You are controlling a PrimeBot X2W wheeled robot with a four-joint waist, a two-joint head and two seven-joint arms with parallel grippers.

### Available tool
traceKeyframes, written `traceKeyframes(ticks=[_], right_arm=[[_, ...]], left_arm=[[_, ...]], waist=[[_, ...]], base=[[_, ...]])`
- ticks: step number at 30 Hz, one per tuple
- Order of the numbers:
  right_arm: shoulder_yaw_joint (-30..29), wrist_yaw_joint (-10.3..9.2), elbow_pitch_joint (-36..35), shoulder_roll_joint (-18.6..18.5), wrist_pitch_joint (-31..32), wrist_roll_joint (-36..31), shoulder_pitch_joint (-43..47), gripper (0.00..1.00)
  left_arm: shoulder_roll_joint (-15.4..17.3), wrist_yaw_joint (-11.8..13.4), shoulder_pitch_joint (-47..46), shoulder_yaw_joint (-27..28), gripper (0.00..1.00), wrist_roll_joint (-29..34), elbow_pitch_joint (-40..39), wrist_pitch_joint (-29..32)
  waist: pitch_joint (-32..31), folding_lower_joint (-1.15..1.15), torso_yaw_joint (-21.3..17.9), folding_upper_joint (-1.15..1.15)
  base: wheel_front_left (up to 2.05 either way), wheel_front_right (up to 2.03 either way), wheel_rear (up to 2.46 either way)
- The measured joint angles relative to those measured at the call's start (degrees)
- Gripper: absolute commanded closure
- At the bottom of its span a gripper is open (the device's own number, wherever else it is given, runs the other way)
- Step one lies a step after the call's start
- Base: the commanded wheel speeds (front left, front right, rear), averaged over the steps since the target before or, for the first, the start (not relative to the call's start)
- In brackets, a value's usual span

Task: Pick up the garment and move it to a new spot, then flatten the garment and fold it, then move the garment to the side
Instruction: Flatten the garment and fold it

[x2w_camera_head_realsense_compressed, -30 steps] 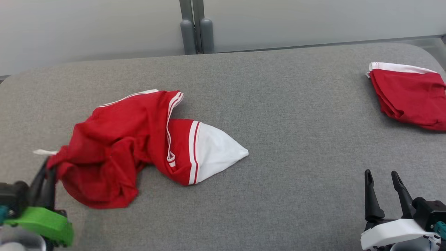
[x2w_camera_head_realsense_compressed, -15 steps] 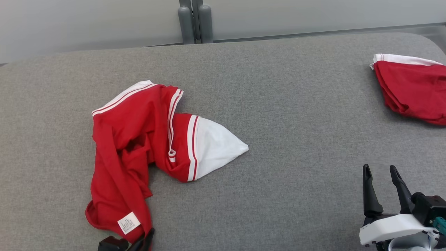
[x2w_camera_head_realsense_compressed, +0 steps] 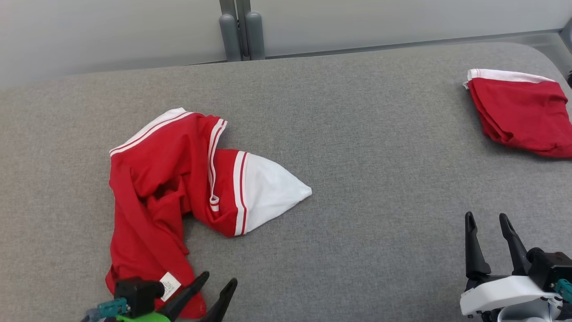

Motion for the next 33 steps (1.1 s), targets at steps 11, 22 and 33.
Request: traceKeyframes(ticks=[11,22,33], right_arm=[[0.5,0.00,-0.6,0.0,0.0,-0.4,-1.1,0.00],[2.7,0.00,-1.2,0.0,0.0,-1.3,-5.3,0.00],[2.7,0.00,-1.3,0.0,0.0,-2.2,-6.7,0.00]], left_arm=[[5.3,8.6,-7.9,9.7,0.00,-0.8,-11.6,5.2],[2.3,11.1,-30.3,19.1,0.00,-10.0,21.2,13.1],[-0.9,5.6,-41.0,19.8,0.00,-14.0,43.6,17.0]], waist=[[2.3,0.00,-2.0,0.00],[9.3,0.00,-2.4,0.00],[14.4,0.01,-4.6,0.00]], base=[[0.00,0.00,0.00],[0.00,0.00,0.00],[0.00,0.00,0.00]])
